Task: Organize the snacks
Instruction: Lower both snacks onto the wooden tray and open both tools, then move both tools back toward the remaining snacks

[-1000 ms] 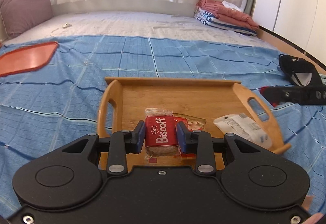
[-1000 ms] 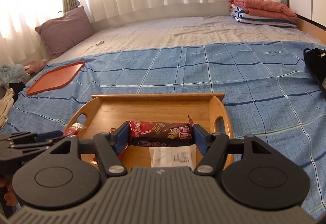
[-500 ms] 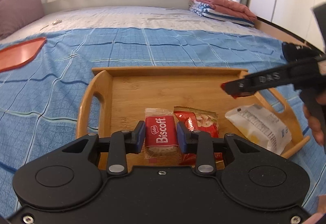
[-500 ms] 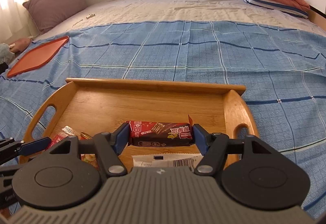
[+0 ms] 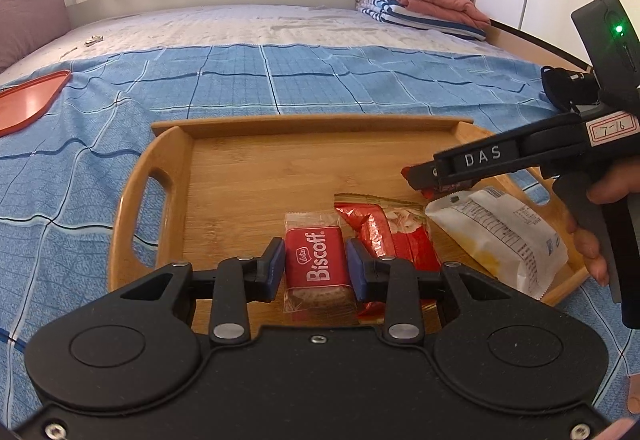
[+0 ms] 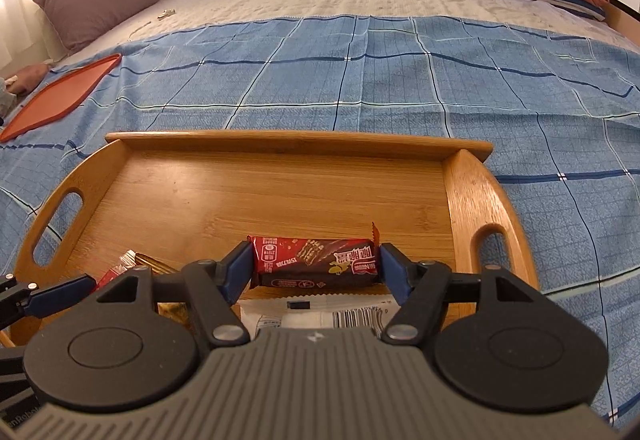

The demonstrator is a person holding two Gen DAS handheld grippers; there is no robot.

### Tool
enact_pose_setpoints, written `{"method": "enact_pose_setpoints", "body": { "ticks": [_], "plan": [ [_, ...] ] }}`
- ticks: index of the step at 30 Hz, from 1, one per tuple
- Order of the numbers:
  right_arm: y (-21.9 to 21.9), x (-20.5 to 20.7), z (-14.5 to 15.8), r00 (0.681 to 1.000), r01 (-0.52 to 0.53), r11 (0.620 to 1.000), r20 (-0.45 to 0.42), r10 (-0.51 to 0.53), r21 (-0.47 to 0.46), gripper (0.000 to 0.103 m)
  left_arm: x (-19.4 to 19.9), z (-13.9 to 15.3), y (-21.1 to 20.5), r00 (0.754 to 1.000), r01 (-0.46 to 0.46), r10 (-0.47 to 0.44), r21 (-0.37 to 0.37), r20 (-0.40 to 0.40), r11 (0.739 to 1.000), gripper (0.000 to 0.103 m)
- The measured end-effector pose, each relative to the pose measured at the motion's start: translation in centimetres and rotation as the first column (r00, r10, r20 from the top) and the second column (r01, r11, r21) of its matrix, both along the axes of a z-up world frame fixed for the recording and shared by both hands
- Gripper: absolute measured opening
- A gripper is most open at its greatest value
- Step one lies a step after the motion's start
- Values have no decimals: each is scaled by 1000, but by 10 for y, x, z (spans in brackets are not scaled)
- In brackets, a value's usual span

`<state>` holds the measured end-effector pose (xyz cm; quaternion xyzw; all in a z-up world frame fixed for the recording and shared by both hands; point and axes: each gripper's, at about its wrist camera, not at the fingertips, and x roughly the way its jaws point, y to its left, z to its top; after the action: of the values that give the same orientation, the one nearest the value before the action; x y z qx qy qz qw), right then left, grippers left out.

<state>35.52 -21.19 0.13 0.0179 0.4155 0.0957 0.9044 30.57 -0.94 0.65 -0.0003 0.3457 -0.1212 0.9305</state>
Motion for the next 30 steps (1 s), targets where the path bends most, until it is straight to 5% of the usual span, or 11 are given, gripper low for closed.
{"method": "enact_pose_setpoints", "body": {
  "ticks": [5, 14, 30],
  "plan": [
    [-6, -5, 7, 1000, 18, 999, 19, -18, 34, 88, -7, 6, -1, 999, -17, 16, 24, 31, 1000, 59],
    [-10, -39, 48, 995, -11, 998, 95, 5, 63, 90, -42, 41, 7, 997, 5, -7, 20, 76, 1000, 83],
    [-15, -182, 99, 968, -144, 987, 215, 127, 67, 96, -167, 95, 25, 989, 46, -44, -11, 143, 999, 91]
  ]
}}
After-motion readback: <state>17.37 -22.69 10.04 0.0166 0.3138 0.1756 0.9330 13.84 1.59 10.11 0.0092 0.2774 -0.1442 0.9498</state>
